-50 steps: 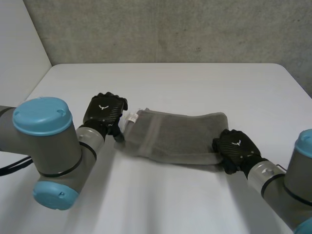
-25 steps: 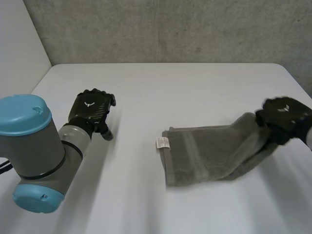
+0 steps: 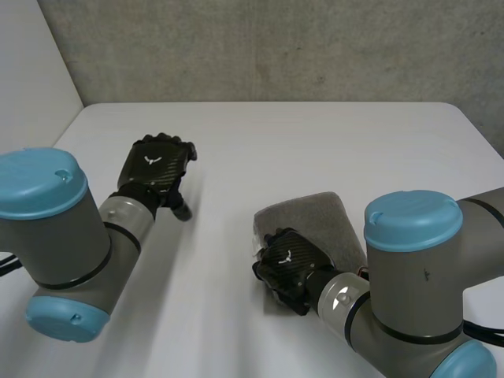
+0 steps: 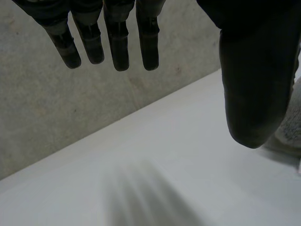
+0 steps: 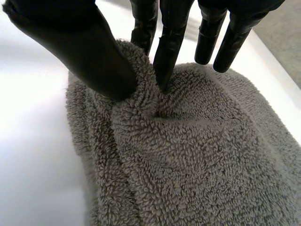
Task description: Fold the towel.
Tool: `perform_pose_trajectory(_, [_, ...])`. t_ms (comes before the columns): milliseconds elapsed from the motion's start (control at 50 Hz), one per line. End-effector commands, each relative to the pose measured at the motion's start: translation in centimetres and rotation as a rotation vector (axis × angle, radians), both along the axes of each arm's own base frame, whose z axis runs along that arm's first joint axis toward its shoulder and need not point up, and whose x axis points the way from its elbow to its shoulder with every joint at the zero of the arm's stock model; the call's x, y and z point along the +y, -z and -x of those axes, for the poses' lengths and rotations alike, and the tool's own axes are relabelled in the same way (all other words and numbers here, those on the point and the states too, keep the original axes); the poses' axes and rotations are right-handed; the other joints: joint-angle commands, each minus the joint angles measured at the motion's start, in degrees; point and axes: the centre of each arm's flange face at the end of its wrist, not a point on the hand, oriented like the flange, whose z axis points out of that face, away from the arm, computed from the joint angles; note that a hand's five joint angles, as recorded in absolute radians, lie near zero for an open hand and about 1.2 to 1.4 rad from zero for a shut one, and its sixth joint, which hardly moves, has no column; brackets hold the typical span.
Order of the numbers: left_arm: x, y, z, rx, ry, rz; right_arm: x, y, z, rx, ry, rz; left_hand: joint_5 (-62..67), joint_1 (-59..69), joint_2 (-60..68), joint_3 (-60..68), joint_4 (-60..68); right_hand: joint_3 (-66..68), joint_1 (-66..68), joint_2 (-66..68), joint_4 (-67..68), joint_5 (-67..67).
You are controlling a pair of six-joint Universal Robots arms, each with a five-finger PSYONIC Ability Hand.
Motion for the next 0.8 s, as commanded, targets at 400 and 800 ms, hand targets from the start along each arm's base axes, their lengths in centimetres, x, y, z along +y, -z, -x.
perform_pose_trajectory(400, [2.7,-1.1,8.6,0.247,0.186,-0.115,-10.0,-6.6,9.5,-0.373,0.494,-0.014,-1.0,-5.3,-3.4,-3.3,-3.8,-3.0,-53.5,-52.6,-4.4,-54.7])
perform_pose_trajectory(800, [6.5,7.7,9.9,0.106,0.179,-0.361,-11.6,1.2,8.8,-0.4,0.413,-0.363,-1.0,-5.3,-3.4,-3.3,-3.8,-3.0,-53.5,-52.6,-4.4,-54.7])
